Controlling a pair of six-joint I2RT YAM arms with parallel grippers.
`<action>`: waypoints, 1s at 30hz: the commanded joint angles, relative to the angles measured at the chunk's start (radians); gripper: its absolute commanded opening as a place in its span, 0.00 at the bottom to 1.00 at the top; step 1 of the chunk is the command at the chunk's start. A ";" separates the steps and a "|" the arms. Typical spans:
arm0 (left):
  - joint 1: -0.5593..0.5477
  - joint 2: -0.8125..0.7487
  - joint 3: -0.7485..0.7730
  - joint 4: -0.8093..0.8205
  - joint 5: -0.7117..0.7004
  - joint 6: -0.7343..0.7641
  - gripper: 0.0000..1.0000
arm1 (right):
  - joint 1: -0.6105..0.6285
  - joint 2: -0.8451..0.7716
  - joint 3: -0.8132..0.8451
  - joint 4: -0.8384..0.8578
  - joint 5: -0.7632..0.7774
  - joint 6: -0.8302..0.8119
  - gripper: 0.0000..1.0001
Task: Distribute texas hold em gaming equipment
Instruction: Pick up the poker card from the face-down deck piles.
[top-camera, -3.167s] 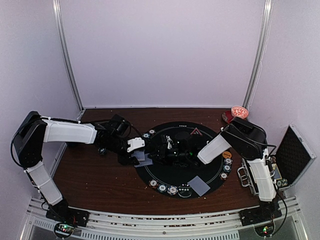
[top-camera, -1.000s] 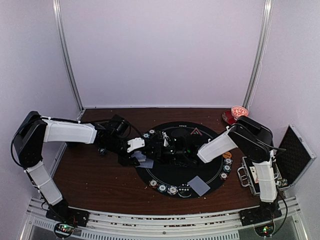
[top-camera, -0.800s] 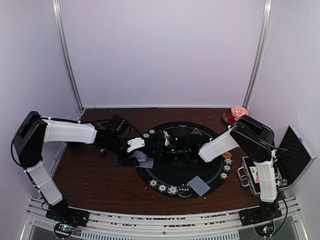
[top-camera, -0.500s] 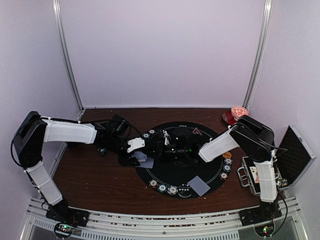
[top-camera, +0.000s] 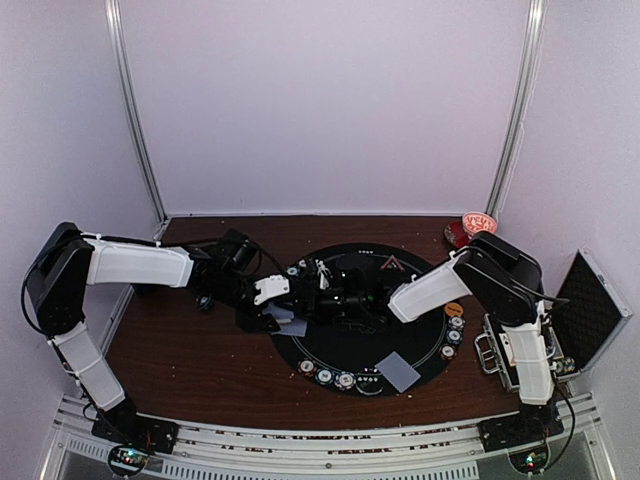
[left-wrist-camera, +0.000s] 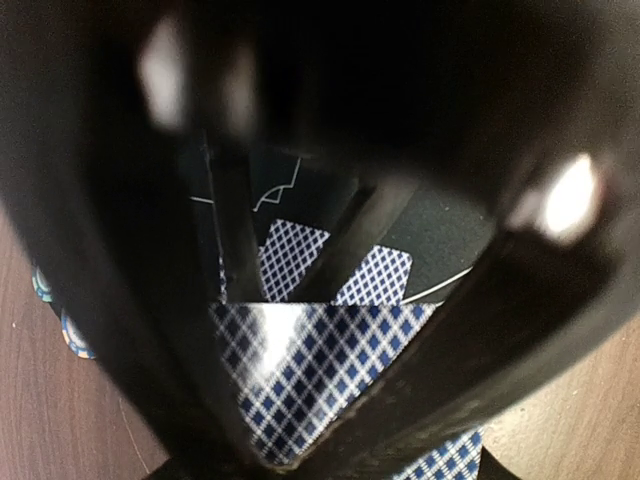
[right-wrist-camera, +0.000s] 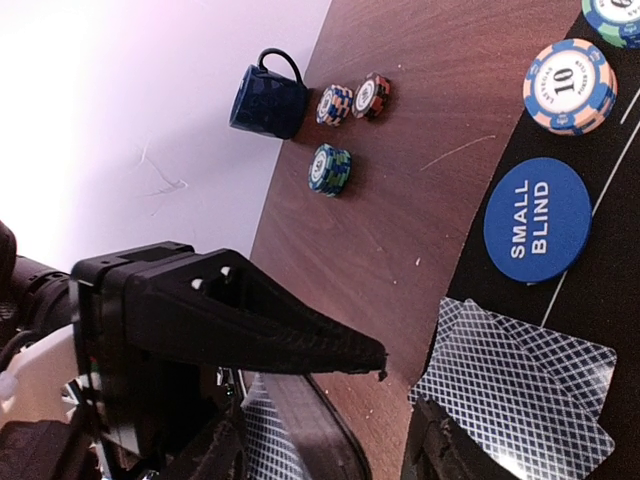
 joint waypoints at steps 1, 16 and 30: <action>-0.001 -0.023 -0.001 0.031 0.017 0.009 0.61 | 0.009 0.040 0.030 -0.019 0.003 -0.008 0.55; 0.000 -0.017 -0.001 0.033 0.014 0.009 0.61 | -0.048 -0.037 -0.115 0.039 0.055 0.003 0.28; -0.002 -0.002 0.002 0.032 0.007 0.009 0.61 | -0.039 -0.111 -0.187 0.246 -0.059 0.089 0.01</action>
